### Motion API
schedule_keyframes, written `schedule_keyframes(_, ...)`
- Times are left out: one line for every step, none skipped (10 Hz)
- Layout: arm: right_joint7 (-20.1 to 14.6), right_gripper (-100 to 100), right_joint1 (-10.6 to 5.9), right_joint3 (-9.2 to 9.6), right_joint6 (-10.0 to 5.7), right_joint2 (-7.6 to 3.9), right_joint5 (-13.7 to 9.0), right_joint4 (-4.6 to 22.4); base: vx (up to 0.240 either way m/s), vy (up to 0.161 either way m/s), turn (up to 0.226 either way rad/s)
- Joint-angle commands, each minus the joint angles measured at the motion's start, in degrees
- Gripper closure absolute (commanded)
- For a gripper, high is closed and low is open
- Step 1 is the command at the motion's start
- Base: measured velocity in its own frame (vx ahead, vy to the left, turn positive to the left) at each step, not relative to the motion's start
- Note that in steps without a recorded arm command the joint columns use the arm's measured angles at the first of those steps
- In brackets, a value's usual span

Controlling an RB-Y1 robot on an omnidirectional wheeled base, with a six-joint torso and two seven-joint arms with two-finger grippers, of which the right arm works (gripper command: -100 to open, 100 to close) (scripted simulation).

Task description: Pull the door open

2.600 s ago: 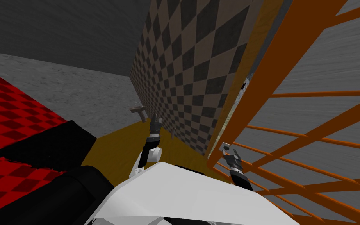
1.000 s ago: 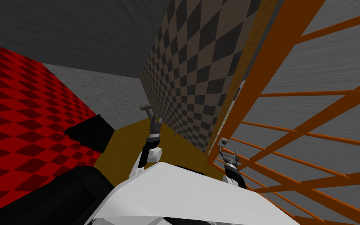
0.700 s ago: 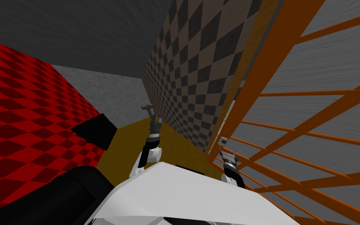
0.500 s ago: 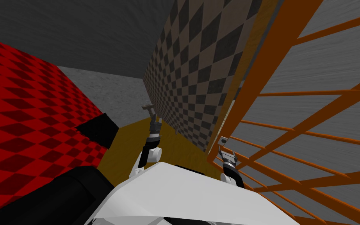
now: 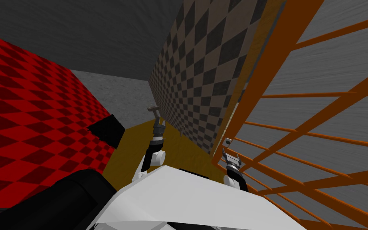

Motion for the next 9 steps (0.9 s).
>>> schedule_keyframes(-2.06,-100,-0.23,0.24,0.07,0.20,-0.88,0.10,-0.066,-0.005,0.038)
schedule_keyframes(-2.97,-100,-0.30,0.35,0.15,0.30,-1.32,0.05,-0.049,-0.013,0.032)
schedule_keyframes(-3.91,-100,-0.38,0.46,0.22,0.40,-1.76,0.00,-0.051,-0.012,0.036)
schedule_keyframes(-3.19,-100,-0.30,0.38,0.19,0.34,-1.47,-0.03,-0.024,-0.004,0.007)
schedule_keyframes(-4.82,-100,0.25,0.32,-0.03,-0.86,-1.65,0.31,0.105,-0.008,0.065)
schedule_keyframes(-5.35,-100,0.46,0.29,-0.12,-1.31,-1.70,0.45,0.207,-0.013,0.048)
schedule_keyframes(-6.55,-100,0.92,0.23,-0.33,-2.33,-1.80,0.75,0.197,0.003,0.063)
schedule_keyframes(-7.86,-100,1.43,0.16,-0.56,-3.45,-1.92,1.09,0.190,-0.002,0.068)
schedule_keyframes(-8.53,-100,1.69,0.12,-0.67,-4.03,-1.98,1.26,0.165,-0.011,0.058)
